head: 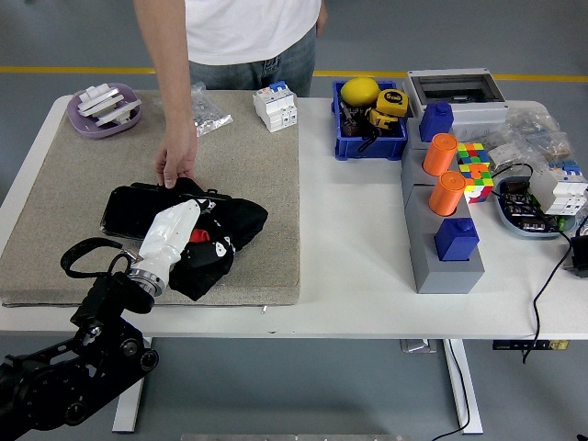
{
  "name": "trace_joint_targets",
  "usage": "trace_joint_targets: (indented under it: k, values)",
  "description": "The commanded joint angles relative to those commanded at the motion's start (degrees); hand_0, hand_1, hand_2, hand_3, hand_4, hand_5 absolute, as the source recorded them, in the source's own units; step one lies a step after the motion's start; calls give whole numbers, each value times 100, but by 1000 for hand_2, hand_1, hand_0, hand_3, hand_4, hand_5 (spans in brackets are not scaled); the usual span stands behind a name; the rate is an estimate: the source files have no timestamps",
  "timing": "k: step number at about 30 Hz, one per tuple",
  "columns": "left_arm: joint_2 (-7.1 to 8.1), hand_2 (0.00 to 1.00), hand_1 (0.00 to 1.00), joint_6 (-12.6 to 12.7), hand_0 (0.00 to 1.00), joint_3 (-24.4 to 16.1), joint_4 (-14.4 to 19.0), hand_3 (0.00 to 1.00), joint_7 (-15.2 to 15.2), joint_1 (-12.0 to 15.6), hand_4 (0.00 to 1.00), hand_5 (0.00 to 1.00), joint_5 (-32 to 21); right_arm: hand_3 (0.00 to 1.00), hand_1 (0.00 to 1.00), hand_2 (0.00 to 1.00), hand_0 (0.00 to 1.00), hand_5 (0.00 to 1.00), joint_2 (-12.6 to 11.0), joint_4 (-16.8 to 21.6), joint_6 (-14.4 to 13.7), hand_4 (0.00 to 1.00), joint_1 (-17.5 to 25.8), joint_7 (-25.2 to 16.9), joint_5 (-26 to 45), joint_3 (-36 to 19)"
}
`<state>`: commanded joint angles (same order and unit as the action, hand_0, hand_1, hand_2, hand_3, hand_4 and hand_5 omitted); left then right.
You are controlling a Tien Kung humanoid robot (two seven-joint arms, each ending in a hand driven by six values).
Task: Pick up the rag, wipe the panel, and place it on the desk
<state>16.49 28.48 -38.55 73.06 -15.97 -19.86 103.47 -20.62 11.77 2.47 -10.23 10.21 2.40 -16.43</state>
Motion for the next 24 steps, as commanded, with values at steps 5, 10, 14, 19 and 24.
trace_joint_targets:
  k: [5,10,14,19,24]
  values:
    - [-1,469,135,20,294,-33,-81,410,-20,-22,317,2,-10,642,589,647,706,577,4,4,0,998,-9,17,-34,-26]
    - [34,467,136,34,294,-211,-227,410,-50,-27,311,2,5,642,589,646,705,578,5,9,3,998,-15,25,-43,-31]
    - [79,473,141,38,296,-354,-380,422,-50,-43,340,2,-11,642,589,646,706,578,3,10,3,998,-18,36,-61,-47]
    - [146,472,141,18,296,-513,-563,424,28,-43,331,2,-70,642,589,646,706,579,-2,12,8,998,-22,31,-46,-32]
    - [239,473,143,-35,295,-687,-687,429,28,-40,335,2,-67,642,590,646,706,578,-5,14,15,998,-22,43,-64,-40]
